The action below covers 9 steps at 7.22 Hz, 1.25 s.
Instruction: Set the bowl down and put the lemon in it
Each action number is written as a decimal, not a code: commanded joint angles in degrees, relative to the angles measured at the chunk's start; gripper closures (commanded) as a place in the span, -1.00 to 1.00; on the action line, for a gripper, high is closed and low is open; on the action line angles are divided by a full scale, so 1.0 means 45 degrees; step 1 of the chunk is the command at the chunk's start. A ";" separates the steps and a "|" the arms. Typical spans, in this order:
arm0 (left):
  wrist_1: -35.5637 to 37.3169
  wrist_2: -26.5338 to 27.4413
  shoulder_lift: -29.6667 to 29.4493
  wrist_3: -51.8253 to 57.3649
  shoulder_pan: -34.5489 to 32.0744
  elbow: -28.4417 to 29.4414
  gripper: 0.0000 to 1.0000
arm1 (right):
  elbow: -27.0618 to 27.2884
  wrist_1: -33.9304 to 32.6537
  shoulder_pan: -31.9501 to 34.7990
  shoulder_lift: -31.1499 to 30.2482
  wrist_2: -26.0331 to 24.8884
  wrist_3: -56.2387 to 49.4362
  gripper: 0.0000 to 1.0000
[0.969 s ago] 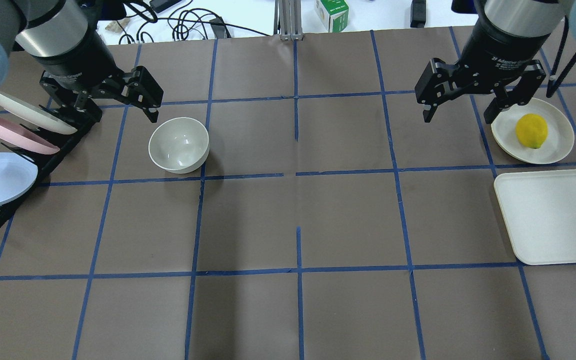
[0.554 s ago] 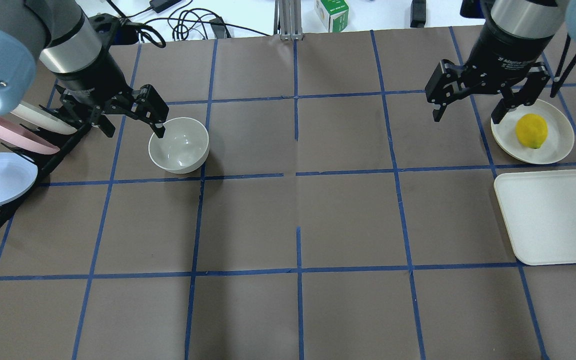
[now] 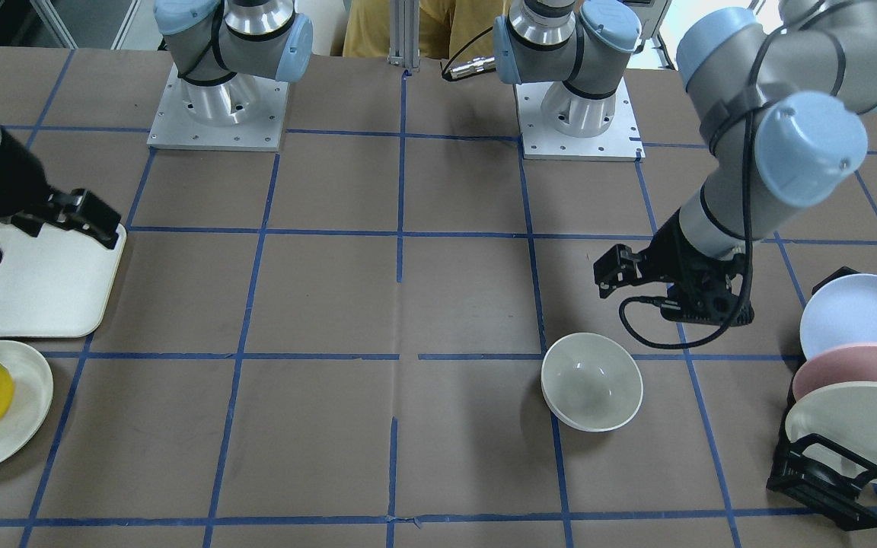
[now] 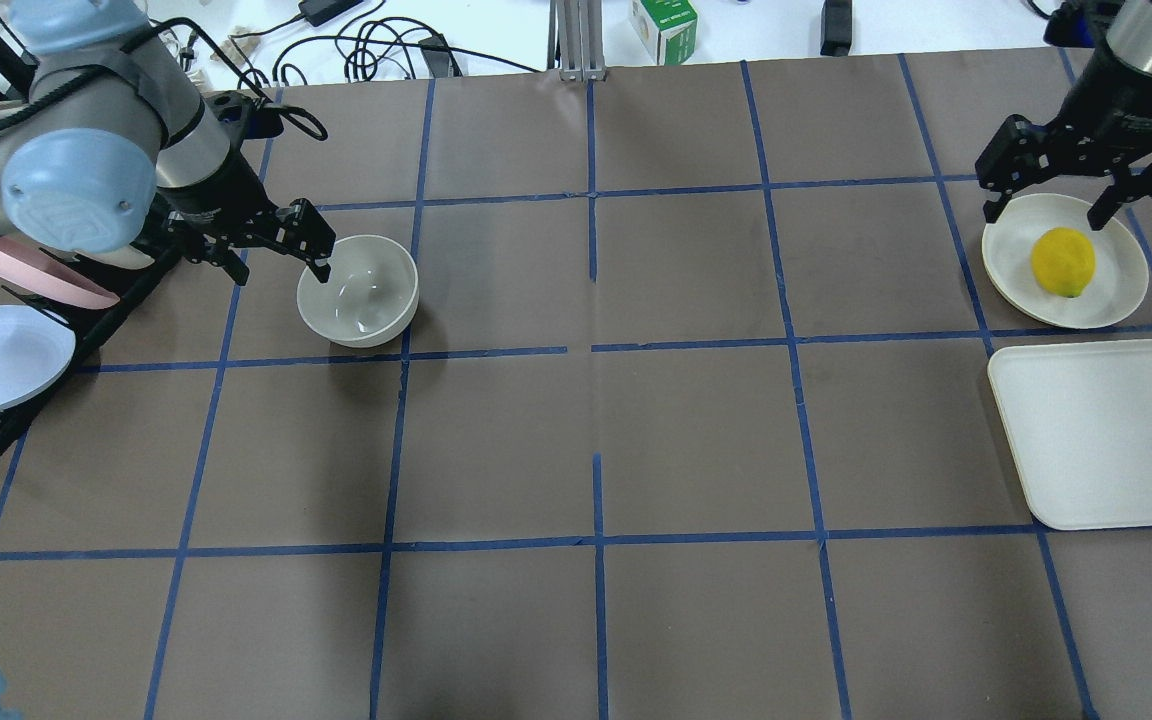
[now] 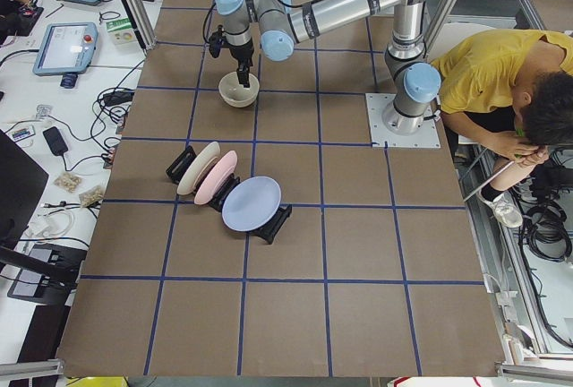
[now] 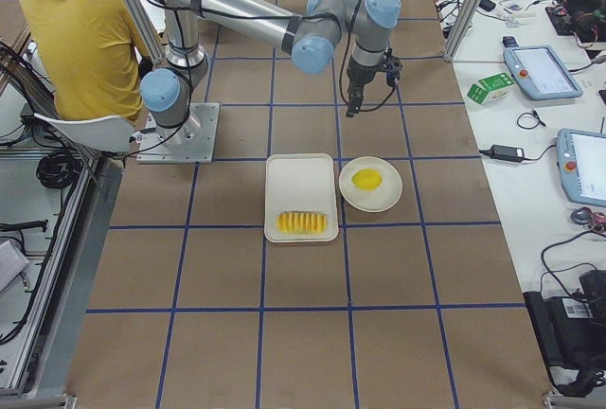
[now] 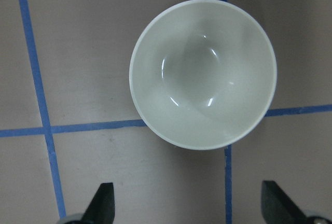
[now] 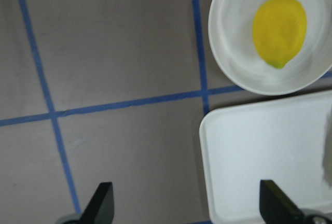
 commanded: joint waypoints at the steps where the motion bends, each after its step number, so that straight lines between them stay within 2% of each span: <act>1: 0.2270 -0.0023 -0.0777 0.0662 0.0098 -0.0825 -1.00 | 0.0024 -0.2309 -0.1174 0.1473 -0.0452 -0.2679 -1.00; 2: 0.3194 -0.0158 -0.1205 0.0682 0.0446 -0.1062 -1.00 | 0.0004 -0.2549 -0.1431 0.2155 -0.0394 -0.2826 -1.00; 4: 0.3399 -0.0706 -0.1560 0.0741 0.0567 -0.1163 -1.00 | 0.0004 -0.3661 -0.1511 0.2999 -0.0239 -0.2653 -1.00; 6: 0.4118 -0.0707 -0.1872 0.0605 0.0567 -0.1162 -0.85 | -0.0015 -0.4596 -0.1511 0.3780 -0.0218 -0.2613 -1.00; 7: 0.4141 -0.0668 -0.1912 0.0566 0.0567 -0.1066 -0.20 | -0.0073 -0.4815 -0.1511 0.4131 -0.0218 -0.2342 -1.00; 8: 0.4102 -0.0706 -0.1932 0.0082 0.0548 -0.0968 0.56 | -0.0171 -0.4817 -0.1511 0.4328 -0.0198 -0.2242 -1.00; 9: 0.4121 -0.0765 -0.1913 -0.0213 0.0547 -0.0967 1.00 | -0.0113 -0.4778 -0.1511 0.4330 0.0072 -0.1874 -0.24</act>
